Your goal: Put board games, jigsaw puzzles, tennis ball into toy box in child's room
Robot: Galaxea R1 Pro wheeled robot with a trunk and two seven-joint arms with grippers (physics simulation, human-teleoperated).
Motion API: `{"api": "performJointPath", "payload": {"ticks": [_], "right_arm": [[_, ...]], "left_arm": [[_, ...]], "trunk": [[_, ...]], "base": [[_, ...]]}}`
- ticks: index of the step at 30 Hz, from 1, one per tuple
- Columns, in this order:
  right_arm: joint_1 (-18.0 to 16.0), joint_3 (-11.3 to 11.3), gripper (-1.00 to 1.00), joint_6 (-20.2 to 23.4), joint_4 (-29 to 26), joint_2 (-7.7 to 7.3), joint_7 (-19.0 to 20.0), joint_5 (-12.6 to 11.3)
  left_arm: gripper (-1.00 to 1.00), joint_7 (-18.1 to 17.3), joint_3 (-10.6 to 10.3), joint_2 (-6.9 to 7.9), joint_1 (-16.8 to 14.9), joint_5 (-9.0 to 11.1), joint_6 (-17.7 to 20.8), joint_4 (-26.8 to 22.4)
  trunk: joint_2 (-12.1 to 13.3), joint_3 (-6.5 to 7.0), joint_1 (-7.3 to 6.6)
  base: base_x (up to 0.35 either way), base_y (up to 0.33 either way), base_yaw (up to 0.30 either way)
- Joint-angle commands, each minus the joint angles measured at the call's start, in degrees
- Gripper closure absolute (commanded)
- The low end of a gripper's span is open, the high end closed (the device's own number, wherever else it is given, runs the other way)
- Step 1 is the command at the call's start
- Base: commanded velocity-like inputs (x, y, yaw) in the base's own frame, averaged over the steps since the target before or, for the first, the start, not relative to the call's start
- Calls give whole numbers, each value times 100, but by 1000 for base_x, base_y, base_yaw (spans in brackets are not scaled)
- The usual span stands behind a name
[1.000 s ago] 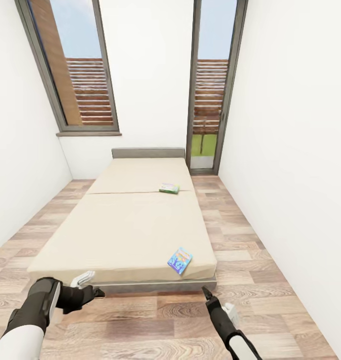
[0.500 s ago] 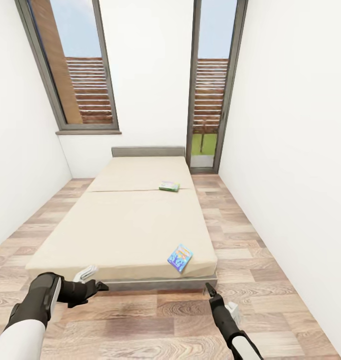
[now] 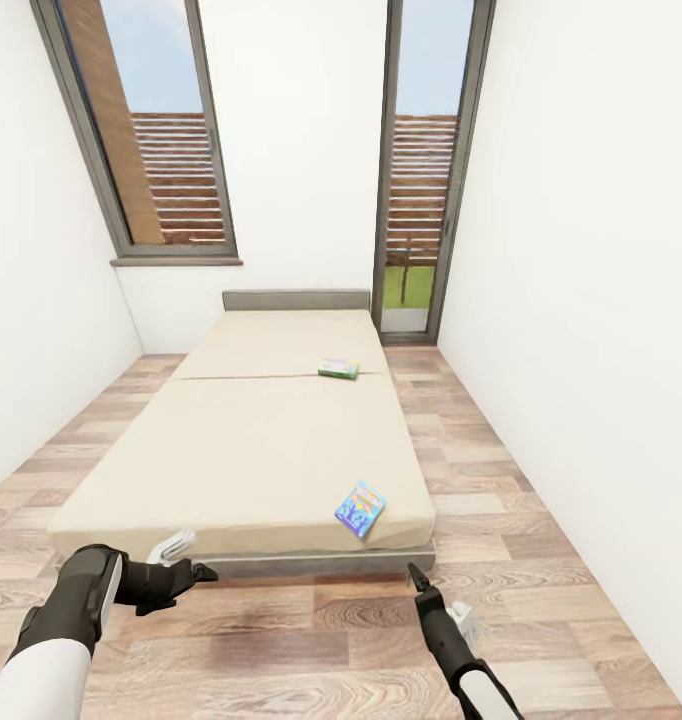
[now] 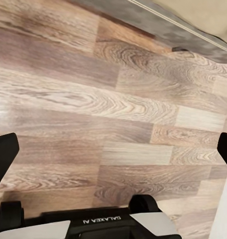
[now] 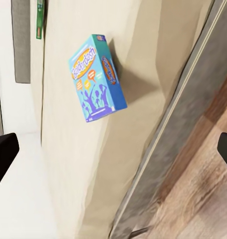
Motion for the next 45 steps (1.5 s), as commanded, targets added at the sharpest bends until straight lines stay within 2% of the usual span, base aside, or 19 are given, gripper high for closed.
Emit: {"api": "performJointPath", "payload": {"ticks": [1, 19, 30, 45], "right_arm": [[-4, -17, -100, 25, 4, 10, 29, -54], [-4, -6, -100, 21, -3, 62, 29, -57], [-4, 21, -100, 64, -1, 69, -17, -74], [-21, 280, -100, 74, -4, 65, -86, -63]], "left_arm": [[-100, -57, 22, -6, -6, -58, 19, -1], [-100, -62, 43, -4, -6, -51, 19, 11], [-100, -229, 51, -9, -8, -56, 12, 17], [-100, -981, 28, 40, -1, -85, -57, 20]], "trunk": [[-44, -24, 22], [-766, -347, 418], [-766, -347, 418], [-766, -347, 418]], "base": [[0, 0, 0], [0, 0, 0], [0, 0, 0], [60, 38, 0]]}}
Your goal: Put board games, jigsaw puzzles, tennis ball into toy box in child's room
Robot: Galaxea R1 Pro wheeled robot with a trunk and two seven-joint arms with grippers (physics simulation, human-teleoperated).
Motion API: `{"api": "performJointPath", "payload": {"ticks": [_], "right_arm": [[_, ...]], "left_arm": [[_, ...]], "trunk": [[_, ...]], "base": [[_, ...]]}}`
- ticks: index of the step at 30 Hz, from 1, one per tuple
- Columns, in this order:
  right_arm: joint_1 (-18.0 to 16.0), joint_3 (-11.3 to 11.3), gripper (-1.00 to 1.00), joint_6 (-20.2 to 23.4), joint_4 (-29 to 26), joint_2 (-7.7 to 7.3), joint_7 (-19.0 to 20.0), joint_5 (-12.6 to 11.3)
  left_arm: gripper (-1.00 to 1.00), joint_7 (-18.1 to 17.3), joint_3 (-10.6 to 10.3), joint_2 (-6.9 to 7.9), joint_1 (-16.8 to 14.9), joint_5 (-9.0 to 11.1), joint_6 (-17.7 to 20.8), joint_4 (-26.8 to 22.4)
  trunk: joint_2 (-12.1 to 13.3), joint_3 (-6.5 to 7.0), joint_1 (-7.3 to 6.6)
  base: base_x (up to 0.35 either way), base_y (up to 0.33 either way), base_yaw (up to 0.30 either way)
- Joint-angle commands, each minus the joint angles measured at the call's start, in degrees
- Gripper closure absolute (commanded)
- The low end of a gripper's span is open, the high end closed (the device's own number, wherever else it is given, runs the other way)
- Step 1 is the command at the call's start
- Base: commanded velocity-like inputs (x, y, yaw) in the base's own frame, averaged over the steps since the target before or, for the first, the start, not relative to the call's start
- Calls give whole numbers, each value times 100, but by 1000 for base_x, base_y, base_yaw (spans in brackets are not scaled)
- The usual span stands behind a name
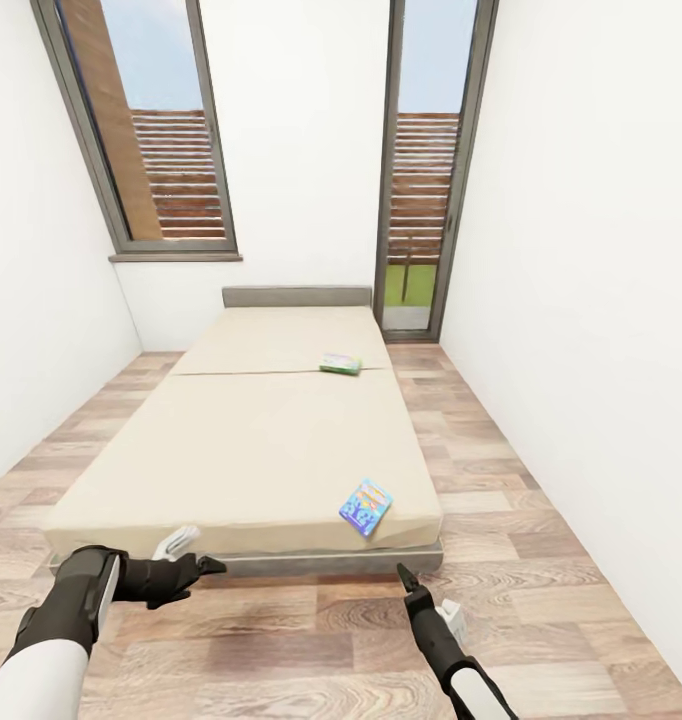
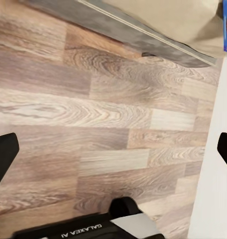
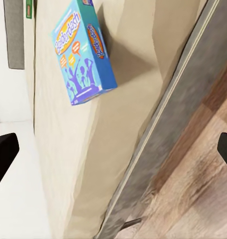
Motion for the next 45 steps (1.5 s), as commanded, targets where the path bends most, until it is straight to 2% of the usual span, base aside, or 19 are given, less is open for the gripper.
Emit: {"api": "performJointPath", "payload": {"ticks": [1, 30, 45], "right_arm": [[-4, -16, -100, 23, 4, 4, 26, -53], [-42, -9, -100, 2, 9, -5, -7, -43], [-74, -6, -100, 8, 9, -32, 46, -43]], "left_arm": [[-100, -90, 16, -3, -1, -67, 23, -3], [-100, -159, 18, 2, 7, -41, 29, -3], [-100, -164, 28, 6, 7, -34, 54, -3]], "trunk": [[-2, -5, 0], [-2, -5, 0], [-604, -275, 330]], "base": [[58, 41, 0], [41, 42, 0], [1, 0, 0]]}}
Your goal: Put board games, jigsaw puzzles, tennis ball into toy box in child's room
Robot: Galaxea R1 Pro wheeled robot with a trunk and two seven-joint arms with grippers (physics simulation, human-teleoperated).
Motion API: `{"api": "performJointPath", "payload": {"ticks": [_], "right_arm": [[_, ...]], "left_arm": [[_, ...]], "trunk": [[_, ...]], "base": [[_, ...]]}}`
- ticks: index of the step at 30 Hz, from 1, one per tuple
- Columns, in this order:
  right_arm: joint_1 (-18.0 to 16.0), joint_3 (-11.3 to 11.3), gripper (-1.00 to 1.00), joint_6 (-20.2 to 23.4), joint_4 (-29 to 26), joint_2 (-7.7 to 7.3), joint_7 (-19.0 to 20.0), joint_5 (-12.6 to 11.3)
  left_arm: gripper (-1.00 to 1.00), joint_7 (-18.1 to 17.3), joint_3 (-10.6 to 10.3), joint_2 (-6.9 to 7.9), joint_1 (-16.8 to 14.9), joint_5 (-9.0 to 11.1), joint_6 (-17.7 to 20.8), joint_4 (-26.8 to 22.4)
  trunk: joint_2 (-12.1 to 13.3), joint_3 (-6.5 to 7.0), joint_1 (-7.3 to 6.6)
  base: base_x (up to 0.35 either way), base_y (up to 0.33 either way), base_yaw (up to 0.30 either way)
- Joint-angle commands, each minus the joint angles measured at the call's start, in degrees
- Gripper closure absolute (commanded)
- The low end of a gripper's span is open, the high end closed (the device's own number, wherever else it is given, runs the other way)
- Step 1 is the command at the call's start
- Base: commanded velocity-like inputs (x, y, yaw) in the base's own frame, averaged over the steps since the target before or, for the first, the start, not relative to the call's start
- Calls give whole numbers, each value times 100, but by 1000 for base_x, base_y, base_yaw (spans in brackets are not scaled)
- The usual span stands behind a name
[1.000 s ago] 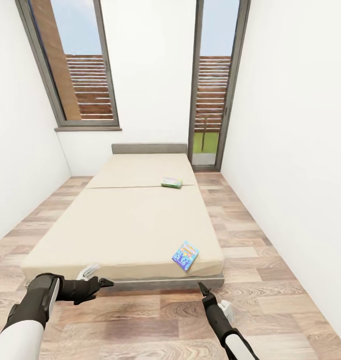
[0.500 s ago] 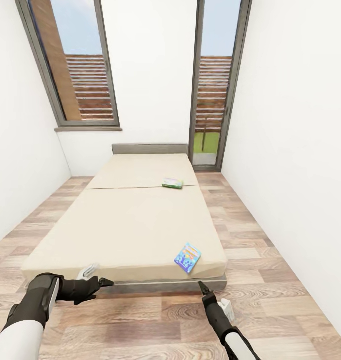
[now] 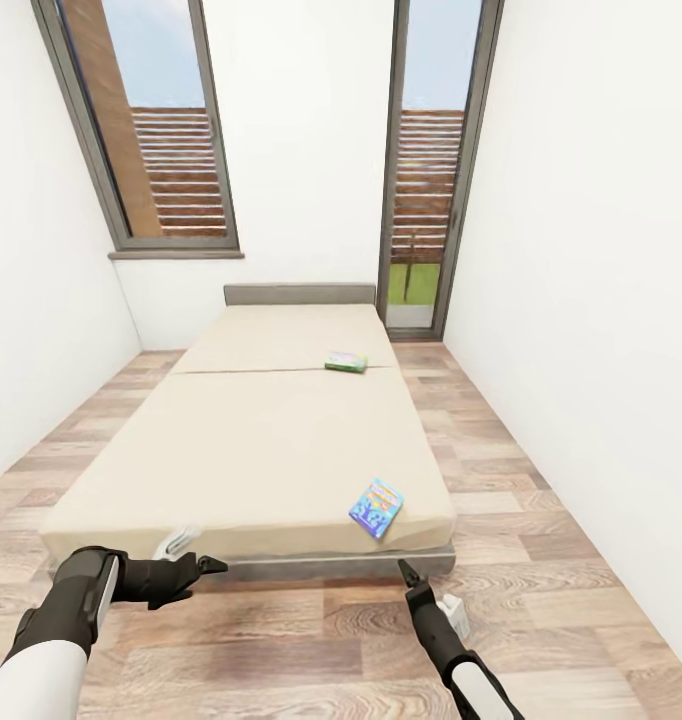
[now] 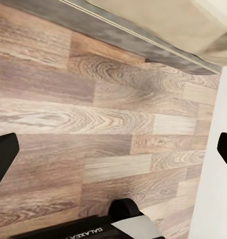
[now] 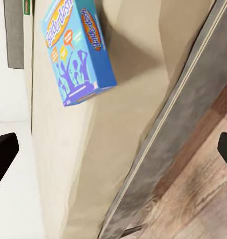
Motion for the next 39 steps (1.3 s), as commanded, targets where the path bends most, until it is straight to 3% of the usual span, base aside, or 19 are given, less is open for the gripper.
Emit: {"api": "performJointPath", "payload": {"ticks": [1, 10, 17, 19, 39], "right_arm": [[-4, -19, -100, 22, 4, 1, 39, -53], [-4, -1, -100, 30, 4, -9, 249, -63], [-4, 11, -100, 44, 19, 10, 1164, -67], [-4, 12, -100, 40, 20, 11, 1251, -65], [-4, 5, -100, 31, 10, 6, 1266, -53]], "left_arm": [[-100, -58, 20, -3, -6, -58, 27, -3], [-100, -58, 24, -3, -6, -58, 27, -3], [-100, -58, 15, -3, -6, -58, 27, -3], [-100, -58, 14, -3, -6, -58, 27, -3], [-100, -58, 9, -3, -6, -58, 33, -3]], "trunk": [[-44, -24, 22], [-405, -185, 220], [-686, -311, 373], [-766, -347, 417], [-846, -383, 461]], "base": [[0, 0, 0], [0, 0, 0], [0, 0, 0], [0, 0, 0], [0, 0, 0]]}}
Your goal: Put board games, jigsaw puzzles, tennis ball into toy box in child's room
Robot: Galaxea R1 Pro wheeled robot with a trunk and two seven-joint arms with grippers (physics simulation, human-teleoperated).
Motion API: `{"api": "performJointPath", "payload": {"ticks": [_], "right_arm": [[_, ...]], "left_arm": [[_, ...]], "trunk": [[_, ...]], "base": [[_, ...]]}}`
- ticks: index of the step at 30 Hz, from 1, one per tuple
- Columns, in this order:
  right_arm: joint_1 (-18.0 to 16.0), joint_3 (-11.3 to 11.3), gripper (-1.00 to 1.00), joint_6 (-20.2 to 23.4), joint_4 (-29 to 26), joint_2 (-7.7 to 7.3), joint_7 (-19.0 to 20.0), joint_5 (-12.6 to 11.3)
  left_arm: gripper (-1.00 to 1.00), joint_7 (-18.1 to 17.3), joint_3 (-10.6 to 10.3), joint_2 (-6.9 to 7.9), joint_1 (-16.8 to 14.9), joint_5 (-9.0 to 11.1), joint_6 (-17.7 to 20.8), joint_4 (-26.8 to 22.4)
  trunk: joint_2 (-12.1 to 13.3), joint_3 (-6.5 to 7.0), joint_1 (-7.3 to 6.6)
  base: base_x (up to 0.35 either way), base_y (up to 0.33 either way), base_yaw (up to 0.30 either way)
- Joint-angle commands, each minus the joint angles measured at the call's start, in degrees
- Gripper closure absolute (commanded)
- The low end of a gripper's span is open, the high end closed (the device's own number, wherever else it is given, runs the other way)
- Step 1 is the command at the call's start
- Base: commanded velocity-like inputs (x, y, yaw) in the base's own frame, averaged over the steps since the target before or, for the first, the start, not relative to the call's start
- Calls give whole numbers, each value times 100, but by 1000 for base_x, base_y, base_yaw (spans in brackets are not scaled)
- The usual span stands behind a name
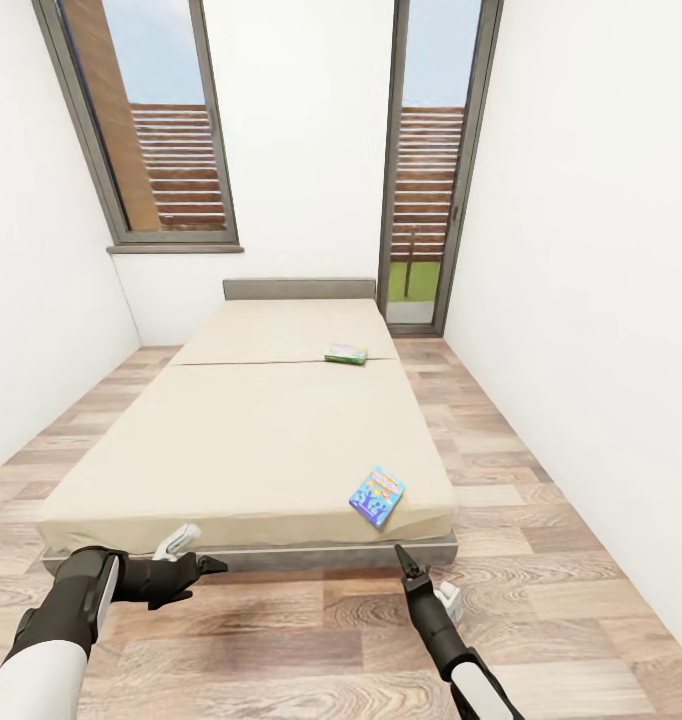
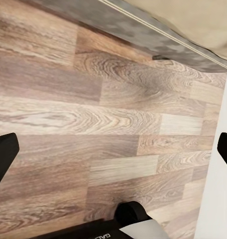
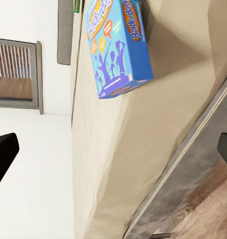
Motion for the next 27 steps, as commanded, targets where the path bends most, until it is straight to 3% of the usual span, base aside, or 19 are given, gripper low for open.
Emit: {"api": "performJointPath", "payload": {"ticks": [1, 27], "right_arm": [[-4, -19, -100, 28, 3, 0, 23, -35], [-4, -19, -100, 5, 0, -33, 10, -36]], "left_arm": [[-100, -58, 21, -3, -6, -60, 24, -3], [-100, -58, -20, -8, -6, -60, -5, -3]], "trunk": [[-2, -5, -1], [-2, -5, -1]], "base": [[0, 0, 0], [73, 4, 0]]}}
